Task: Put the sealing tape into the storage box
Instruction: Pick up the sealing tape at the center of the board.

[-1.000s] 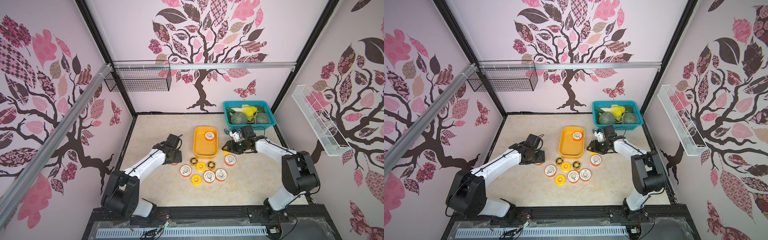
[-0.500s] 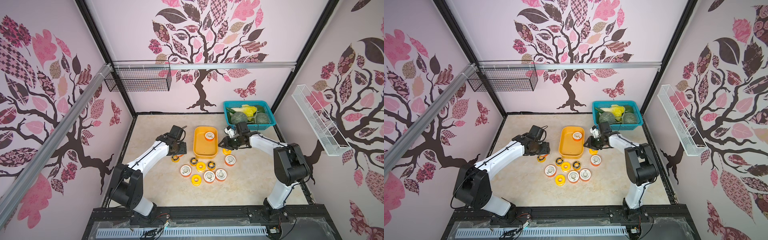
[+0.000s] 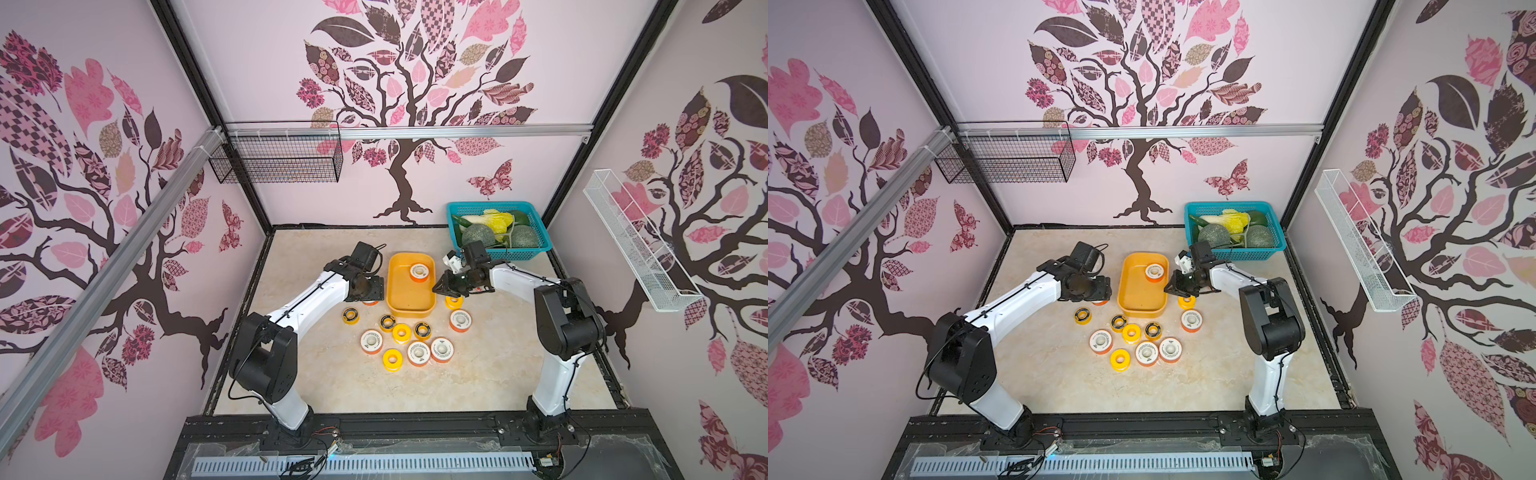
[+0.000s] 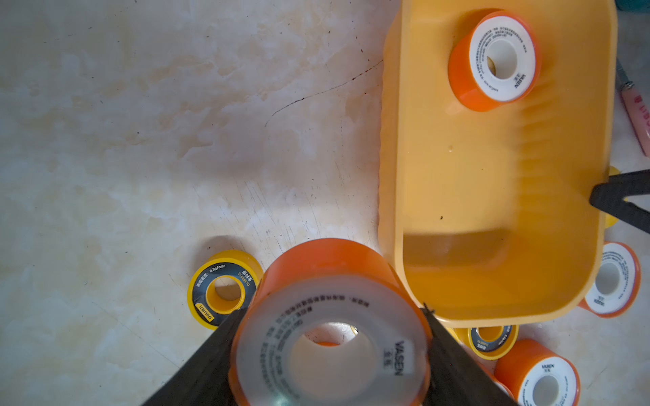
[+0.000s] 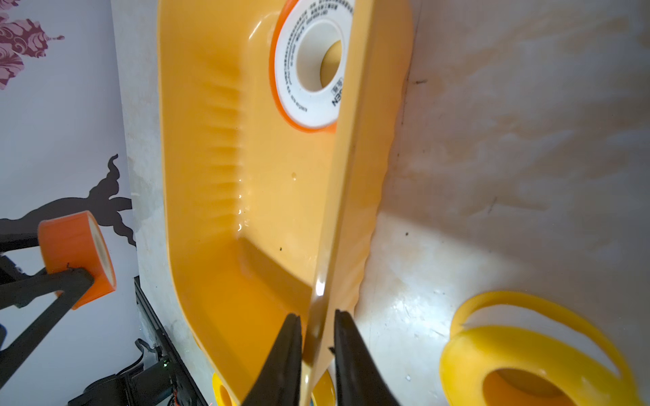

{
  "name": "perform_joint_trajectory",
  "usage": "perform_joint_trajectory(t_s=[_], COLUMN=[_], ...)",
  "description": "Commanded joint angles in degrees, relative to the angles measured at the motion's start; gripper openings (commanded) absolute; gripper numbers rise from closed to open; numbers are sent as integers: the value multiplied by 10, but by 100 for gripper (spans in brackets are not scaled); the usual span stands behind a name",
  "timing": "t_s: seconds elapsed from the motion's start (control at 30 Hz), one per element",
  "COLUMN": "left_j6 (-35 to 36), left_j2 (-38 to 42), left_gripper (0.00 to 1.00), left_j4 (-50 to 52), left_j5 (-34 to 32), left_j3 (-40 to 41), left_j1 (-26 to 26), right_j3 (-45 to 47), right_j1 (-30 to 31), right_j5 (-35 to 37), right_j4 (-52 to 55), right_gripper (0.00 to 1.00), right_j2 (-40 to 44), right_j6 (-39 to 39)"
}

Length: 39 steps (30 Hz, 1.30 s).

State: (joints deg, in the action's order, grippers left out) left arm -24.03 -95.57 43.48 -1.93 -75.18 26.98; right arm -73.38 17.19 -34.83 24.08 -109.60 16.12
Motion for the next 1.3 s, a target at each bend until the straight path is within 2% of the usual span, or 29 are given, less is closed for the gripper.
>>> perform_joint_trajectory(t_s=[0.0, 0.53, 0.77, 1.27], left_j6=[10, 38, 43, 45], left_j2=[-17, -147, -202, -332], left_gripper=[69, 69, 69, 69], left_j4=[8, 36, 38, 52], left_j5=[8, 26, 41, 56], left_j3=[-25, -170, -219, -327], left_j1=[12, 49, 59, 60], right_j3=[-23, -57, -65, -68], right_j1=[5, 16, 17, 17], right_j5=[-1, -19, -18, -24], right_j4=[1, 22, 26, 27], right_gripper=[18, 16, 18, 18], right_j2=[-14, -34, -40, -37], right_j6=[1, -5, -6, -7])
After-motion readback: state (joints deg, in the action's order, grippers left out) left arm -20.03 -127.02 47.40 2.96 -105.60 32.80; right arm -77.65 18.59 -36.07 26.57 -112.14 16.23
